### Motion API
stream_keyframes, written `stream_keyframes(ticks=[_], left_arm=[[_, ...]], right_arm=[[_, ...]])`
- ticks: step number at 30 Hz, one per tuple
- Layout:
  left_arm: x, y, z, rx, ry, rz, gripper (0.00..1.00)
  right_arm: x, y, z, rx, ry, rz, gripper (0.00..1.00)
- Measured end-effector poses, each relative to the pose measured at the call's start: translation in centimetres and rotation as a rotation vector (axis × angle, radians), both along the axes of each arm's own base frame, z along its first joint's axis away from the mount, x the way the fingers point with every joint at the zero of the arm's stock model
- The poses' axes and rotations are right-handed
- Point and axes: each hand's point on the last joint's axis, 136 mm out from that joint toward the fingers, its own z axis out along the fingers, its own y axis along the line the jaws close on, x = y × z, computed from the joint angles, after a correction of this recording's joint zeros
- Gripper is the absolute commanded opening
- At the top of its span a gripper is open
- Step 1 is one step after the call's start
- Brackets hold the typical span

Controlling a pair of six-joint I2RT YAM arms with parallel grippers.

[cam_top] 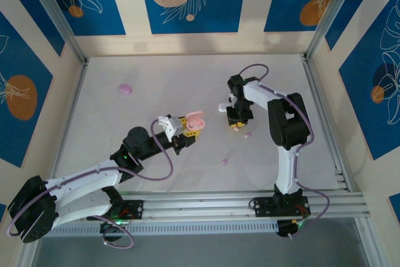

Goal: Insert the wireless bluetooth earbuds into the charging case

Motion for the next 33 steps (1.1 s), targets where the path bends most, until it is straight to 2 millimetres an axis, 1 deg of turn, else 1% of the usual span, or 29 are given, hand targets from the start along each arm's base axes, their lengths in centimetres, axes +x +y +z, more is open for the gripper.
stream_keyframes(ticks=[8,21,24,28,29,30,33], left_arm=[[0.00,0.00,-0.02,0.000,0.000,0.000,0.33],[0.10,0.06,-0.02,0.000,0.001,0.007,0.33],[0.10,0.06,-0.04,0.000,0.001,0.007,0.33],[0.10,0.06,-0.04,0.001,0.001,0.007,0.33],[0.10,0.06,-0.04,0.000,0.001,0.007,0.33],[0.10,0.06,-0.02,0.000,0.001,0.007,0.33],[0.07,0.10,0.07,-0.002,-0.001,0.007,0.33]], right_arm=[[-0.02,0.01,-0.02,0.001,0.001,0.000,0.27],[-0.40,-0.05,-0.06,-0.005,0.016,0.001,0.26],[-0.56,0.01,-0.05,-0.007,0.021,0.003,0.22],[-0.62,0.05,-0.05,-0.008,0.023,0.002,0.22],[-0.62,0.05,-0.05,-0.007,0.023,0.002,0.19],[-0.62,0.05,-0.05,-0.007,0.023,0.001,0.18],[-0.62,0.06,-0.01,-0.006,0.022,0.001,0.18]])
